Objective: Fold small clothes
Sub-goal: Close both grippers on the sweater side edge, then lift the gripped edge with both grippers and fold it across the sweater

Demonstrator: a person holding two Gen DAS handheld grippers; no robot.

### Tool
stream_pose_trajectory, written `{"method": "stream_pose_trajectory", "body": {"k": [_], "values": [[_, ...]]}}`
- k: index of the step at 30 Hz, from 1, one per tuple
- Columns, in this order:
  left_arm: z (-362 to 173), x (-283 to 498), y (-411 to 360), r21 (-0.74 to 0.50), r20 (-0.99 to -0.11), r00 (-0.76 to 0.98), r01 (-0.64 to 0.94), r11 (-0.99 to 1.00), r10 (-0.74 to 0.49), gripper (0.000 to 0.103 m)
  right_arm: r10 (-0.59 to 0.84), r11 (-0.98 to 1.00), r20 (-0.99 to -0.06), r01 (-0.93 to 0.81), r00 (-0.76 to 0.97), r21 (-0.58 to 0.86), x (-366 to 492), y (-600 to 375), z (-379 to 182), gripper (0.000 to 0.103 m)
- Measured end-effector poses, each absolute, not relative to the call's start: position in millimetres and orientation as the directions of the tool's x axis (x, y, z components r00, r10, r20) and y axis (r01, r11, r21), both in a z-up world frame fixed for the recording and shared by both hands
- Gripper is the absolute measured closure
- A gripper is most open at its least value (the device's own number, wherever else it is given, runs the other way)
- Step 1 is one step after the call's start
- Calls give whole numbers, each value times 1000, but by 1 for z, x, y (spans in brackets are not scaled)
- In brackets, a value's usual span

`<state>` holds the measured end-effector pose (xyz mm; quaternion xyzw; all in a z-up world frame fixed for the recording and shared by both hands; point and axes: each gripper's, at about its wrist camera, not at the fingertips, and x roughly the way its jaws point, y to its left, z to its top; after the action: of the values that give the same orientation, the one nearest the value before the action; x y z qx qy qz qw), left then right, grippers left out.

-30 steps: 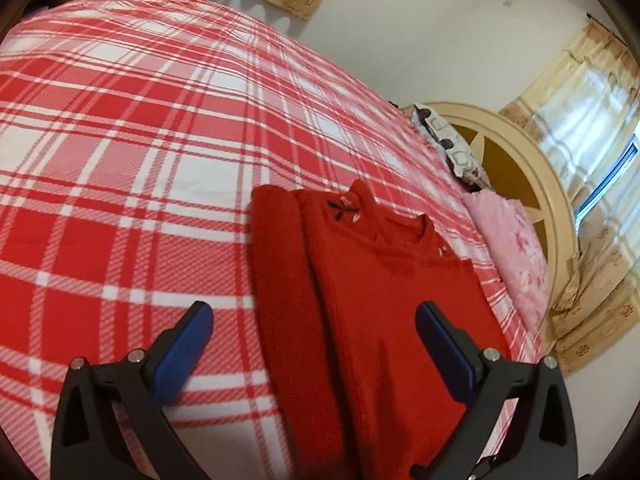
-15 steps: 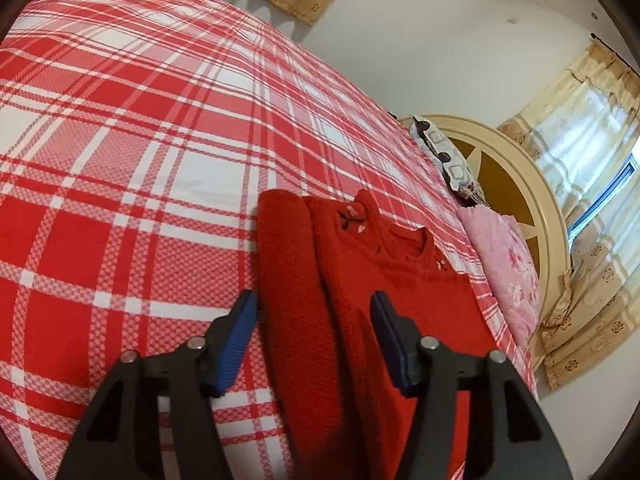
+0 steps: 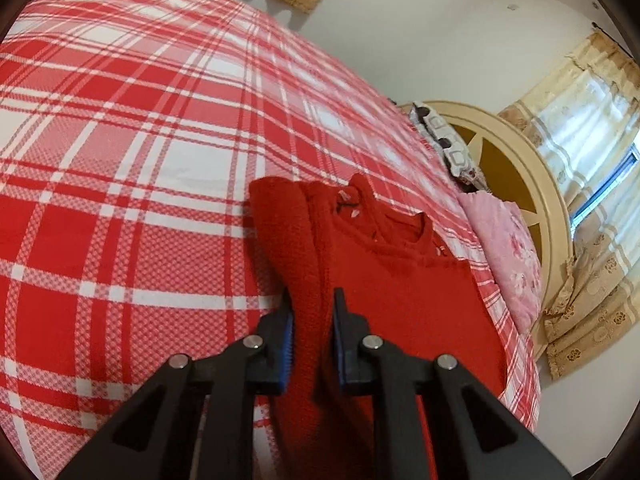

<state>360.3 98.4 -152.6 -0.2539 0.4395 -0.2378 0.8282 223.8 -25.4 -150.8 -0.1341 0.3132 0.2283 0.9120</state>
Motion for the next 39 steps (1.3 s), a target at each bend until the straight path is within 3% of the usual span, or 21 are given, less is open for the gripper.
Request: {"method": "stream_pose_trajectory", "body": {"k": [6, 16, 39], "values": [[-144, 359, 94, -640, -620, 492, 133, 757, -611, 87, 363, 877, -592, -478, 720, -45, 220, -50, -138, 96], [-114, 354, 65, -689, -550, 522, 158, 708, -652, 87, 389, 902, -530, -429, 754, 53, 215, -103, -116, 96], [-76, 360, -33, -665, -525, 494, 269, 697, -692, 88, 365, 930, -487, -332, 794, 157, 196, -187, -101, 97]]}}
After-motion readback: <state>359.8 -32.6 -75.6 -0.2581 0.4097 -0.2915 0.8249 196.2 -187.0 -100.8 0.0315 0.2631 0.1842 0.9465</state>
